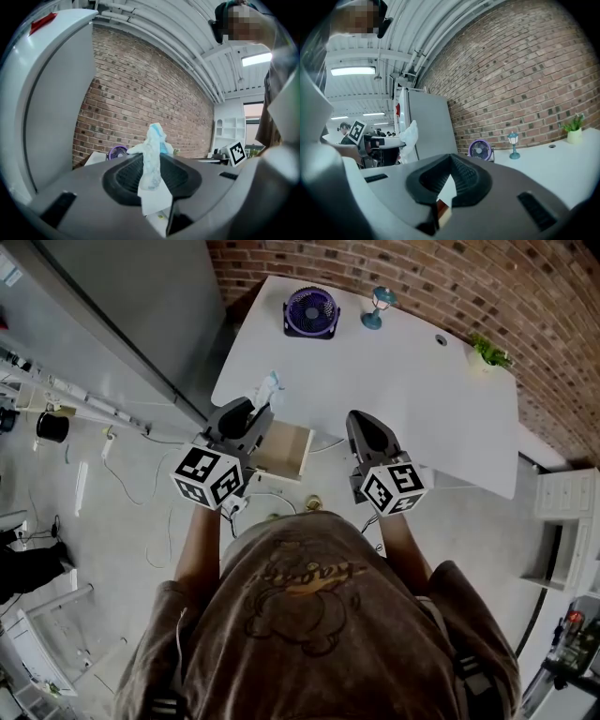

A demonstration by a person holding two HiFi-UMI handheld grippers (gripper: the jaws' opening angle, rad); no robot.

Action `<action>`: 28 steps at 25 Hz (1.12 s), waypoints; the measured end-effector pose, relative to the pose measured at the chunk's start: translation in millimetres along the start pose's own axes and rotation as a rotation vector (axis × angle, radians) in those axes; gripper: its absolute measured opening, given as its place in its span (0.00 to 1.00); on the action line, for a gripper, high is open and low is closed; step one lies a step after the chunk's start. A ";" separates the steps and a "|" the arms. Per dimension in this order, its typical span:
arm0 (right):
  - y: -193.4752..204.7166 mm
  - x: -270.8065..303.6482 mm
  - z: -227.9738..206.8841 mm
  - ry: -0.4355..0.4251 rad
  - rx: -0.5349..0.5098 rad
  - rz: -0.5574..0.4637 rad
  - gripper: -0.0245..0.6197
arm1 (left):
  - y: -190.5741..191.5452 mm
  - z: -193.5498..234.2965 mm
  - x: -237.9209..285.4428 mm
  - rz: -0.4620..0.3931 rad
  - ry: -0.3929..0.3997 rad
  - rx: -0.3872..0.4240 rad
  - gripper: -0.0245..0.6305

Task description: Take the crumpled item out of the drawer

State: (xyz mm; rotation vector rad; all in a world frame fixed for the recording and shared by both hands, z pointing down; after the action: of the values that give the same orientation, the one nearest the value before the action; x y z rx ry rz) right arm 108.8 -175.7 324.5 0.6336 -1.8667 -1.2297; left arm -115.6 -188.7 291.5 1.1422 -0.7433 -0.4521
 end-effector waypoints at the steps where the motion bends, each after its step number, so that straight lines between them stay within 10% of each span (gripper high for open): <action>1: 1.6 0.0 -0.4 -0.001 0.005 0.001 0.03 | 1.6 0.4 -1.0 -0.011 -0.004 -0.008 0.20; 28: 21.2 7.4 -4.8 -0.016 0.014 0.045 0.03 | 41.9 4.0 -1.2 -0.008 -0.045 -0.074 0.21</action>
State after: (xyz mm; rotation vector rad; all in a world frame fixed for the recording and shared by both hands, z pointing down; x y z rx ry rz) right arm 109.1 -175.3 347.4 0.5874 -1.8944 -1.1968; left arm -121.2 -175.1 331.0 1.0693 -0.7560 -0.5092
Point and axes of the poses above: the fingertips, and each gripper's own axes: x forward along the fingers, z to its left, y out of its underside, the point moved 5 cm from there along -x, backward along the fingers, and after that the axes turned 12 degrees about z, right-handed, at the moved point
